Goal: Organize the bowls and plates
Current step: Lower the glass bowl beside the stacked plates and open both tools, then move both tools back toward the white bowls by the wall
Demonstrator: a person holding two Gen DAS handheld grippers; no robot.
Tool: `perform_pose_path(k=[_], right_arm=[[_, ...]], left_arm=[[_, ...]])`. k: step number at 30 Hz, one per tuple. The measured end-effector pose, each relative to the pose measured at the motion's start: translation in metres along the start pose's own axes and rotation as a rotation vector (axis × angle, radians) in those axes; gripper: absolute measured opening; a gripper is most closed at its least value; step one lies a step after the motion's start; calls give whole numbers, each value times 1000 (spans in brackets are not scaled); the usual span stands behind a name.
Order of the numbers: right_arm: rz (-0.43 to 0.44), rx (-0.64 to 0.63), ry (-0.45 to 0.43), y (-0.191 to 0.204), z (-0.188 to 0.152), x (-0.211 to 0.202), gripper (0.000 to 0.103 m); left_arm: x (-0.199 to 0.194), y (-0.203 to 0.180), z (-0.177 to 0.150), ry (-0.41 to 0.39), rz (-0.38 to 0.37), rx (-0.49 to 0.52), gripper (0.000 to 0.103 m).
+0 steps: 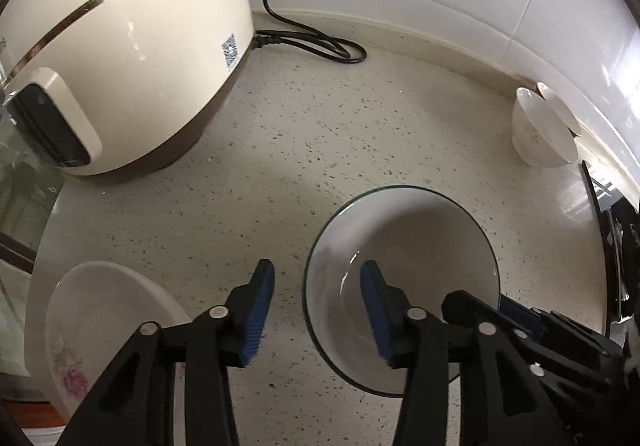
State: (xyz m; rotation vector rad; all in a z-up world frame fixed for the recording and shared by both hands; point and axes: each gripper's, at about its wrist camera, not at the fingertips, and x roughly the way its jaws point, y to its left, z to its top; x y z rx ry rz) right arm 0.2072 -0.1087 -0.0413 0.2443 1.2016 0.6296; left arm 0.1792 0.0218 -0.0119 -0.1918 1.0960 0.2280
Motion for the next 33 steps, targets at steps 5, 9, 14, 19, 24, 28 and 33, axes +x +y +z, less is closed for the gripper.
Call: perform_pose_path(k=[5, 9, 14, 19, 24, 28, 33], right_arm=[[26, 21, -15, -8, 2, -8, 49], [53, -4, -29, -10, 1, -15, 56], [78, -85, -56, -9, -1, -29, 59], [88, -121, -115, -23, -3, -50, 63], [25, -96, -168, -53, -2, -68, 65], [-62, -27, -224, -85, 7, -81, 66], [-119, 78, -269, -122, 25, -93, 70]], left_arm=[[-7, 0, -6, -19, 29, -38, 50], [-22, -3, -12, -75, 58, -69, 50], [-48, -8, -18, -173, 115, -108, 51], [-97, -28, -22, -388, 224, -134, 89], [-95, -57, -16, -436, 73, -88, 103], [-61, -84, -1, -280, 23, -9, 103], [-38, -104, 29, -209, -56, 20, 103]])
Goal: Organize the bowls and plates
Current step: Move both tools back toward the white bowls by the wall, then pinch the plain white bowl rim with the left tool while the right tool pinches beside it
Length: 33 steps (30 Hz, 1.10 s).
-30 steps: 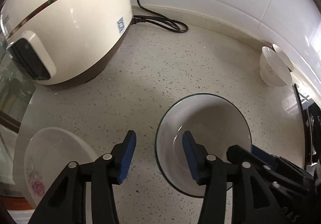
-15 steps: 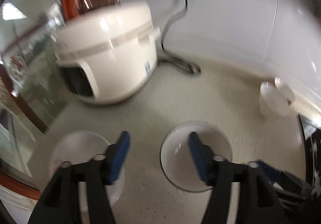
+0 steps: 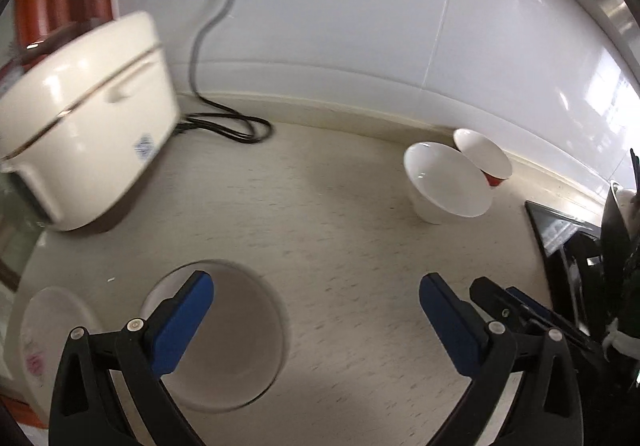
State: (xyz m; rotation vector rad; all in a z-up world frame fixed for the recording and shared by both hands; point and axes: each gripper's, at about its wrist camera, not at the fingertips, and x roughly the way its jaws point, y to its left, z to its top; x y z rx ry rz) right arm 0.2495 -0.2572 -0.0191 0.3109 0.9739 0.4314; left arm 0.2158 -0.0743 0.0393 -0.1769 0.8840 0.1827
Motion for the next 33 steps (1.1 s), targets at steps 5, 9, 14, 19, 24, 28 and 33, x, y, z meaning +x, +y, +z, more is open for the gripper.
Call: perform_pose_path(k=[5, 9, 14, 19, 24, 28, 33], right_arm=[[-47, 75, 9, -28, 23, 7, 70], [-48, 114, -3, -38, 44, 11, 70], [-39, 155, -11, -47, 64, 18, 70], [-48, 208, 2, -52, 80, 33, 70], [-59, 245, 14, -50, 88, 46, 69], [-61, 252, 35, -46, 90, 57, 69], [-63, 275, 61, -48, 91, 66, 69]], left_arm=[[30, -17, 18, 69, -7, -15, 103], [48, -23, 36, 105, -52, -46, 103], [67, -37, 57, 130, -122, -58, 103], [85, -41, 74, 162, -195, -99, 103], [110, -36, 78, 247, -234, -153, 103], [126, -34, 82, 294, -252, -179, 103], [142, -44, 83, 328, -255, -142, 96]])
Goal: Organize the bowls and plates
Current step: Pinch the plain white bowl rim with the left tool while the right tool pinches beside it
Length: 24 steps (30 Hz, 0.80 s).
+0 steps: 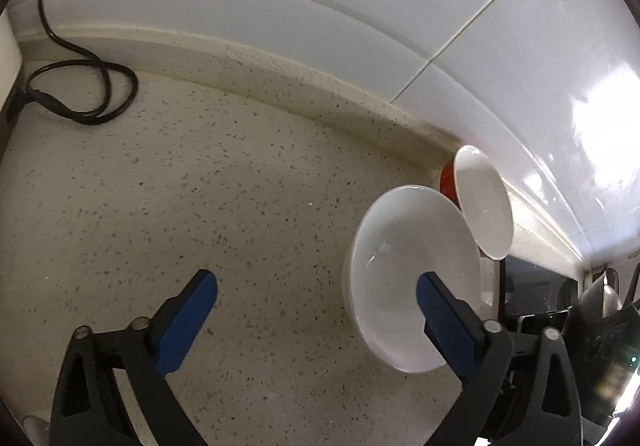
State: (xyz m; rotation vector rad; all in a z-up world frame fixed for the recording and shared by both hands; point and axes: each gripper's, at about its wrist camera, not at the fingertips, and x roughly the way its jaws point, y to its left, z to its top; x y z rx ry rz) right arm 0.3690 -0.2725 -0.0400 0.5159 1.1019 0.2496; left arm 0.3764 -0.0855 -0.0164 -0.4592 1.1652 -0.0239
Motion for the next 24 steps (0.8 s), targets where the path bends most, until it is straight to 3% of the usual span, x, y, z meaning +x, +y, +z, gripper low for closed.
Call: perform_pose_path(k=[5, 12, 19, 24], right_arm=[[-15, 8, 21, -1, -1, 7, 61], [-19, -11, 33, 3, -8, 12, 48], [-8, -13, 30, 8, -9, 21, 35], [-2, -17, 18, 3, -10, 19, 26]], left_arm=[[16, -5, -2, 39, 1, 30, 61], [23, -12, -3, 14, 30, 95, 48], [27, -37, -2, 4, 27, 183, 17], [31, -44, -9, 15, 14, 189, 16]])
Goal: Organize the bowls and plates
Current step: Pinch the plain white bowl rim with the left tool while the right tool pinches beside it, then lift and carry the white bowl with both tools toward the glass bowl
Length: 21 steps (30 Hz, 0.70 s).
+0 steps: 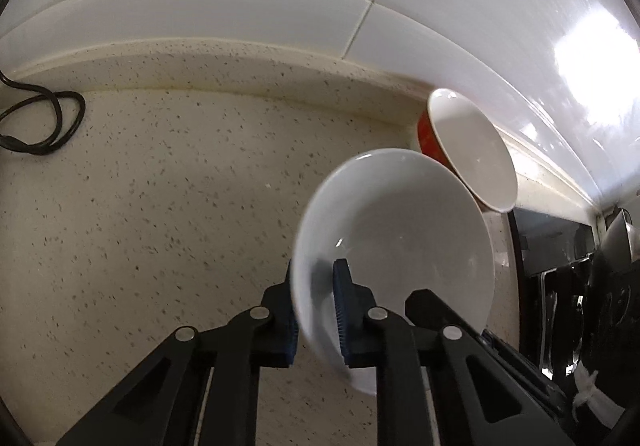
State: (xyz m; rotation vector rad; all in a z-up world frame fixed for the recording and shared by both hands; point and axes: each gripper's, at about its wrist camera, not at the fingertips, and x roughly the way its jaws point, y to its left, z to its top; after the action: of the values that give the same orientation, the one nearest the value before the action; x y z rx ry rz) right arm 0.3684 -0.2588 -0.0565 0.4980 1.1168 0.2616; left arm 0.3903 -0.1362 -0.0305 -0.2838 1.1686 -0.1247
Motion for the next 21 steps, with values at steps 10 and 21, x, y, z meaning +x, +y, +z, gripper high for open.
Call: perform_pose_path(k=[10, 21], right_arm=[[13, 23, -2, -8, -7, -7, 24], [17, 2, 12, -21, -36, -29, 21]], left_arm=[[-6, -3, 0, 0, 1, 45, 15], [-19, -5, -43, 33, -32, 32, 14]])
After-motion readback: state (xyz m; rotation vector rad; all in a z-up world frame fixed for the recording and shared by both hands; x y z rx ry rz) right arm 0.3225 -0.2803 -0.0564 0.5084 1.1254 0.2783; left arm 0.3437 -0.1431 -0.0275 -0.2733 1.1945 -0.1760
